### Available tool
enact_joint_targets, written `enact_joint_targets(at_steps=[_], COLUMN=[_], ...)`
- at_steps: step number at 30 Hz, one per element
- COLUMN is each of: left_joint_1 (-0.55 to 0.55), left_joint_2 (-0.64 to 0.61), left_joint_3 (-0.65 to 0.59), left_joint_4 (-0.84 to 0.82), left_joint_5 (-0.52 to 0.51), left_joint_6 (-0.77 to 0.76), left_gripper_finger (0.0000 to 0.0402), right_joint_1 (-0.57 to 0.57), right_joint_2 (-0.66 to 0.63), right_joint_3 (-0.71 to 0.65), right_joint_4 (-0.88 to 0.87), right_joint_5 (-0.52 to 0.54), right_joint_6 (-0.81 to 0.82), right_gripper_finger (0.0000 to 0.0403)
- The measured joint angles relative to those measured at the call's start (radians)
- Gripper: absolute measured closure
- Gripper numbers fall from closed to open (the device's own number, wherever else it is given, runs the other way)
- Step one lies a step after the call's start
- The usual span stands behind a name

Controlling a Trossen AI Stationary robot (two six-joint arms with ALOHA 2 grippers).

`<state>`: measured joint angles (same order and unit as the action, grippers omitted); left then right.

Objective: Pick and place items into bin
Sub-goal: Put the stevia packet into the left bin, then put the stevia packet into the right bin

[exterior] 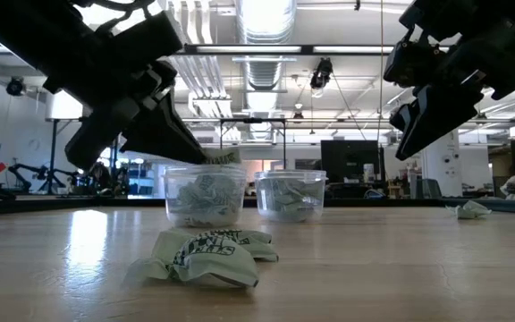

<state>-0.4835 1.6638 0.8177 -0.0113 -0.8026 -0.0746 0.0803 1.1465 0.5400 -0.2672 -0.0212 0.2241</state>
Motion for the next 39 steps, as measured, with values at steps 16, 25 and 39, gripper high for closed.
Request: enact_joint_targets(at_steps=[16,25,39], left_joint_1=[-0.003,-0.017,-0.170], left_joint_2=[-0.027,-0.065,-0.127], left_joint_3=[0.001,0.020,0.020], left_joint_4=[-0.091,-0.081,0.015], left_joint_5=[-0.044,-0.043,0.005], left_joint_6=[-0.100,-0.104,-0.100], left_gripper_finger=[0.0324,0.0306,0.0305], right_joint_1=[0.000,0.000,0.000], right_joint_2=[0.000,0.000,-0.001], right_joint_3=[0.000,0.000,0.002], right_joint_4=[0.013,-0.015,-0.249], right_joint_5=[0.000,-0.001,0.085], right_joint_6=[-0.015,0.010,0.161], right_gripper_finger=[0.0334,0.0323,0.0302])
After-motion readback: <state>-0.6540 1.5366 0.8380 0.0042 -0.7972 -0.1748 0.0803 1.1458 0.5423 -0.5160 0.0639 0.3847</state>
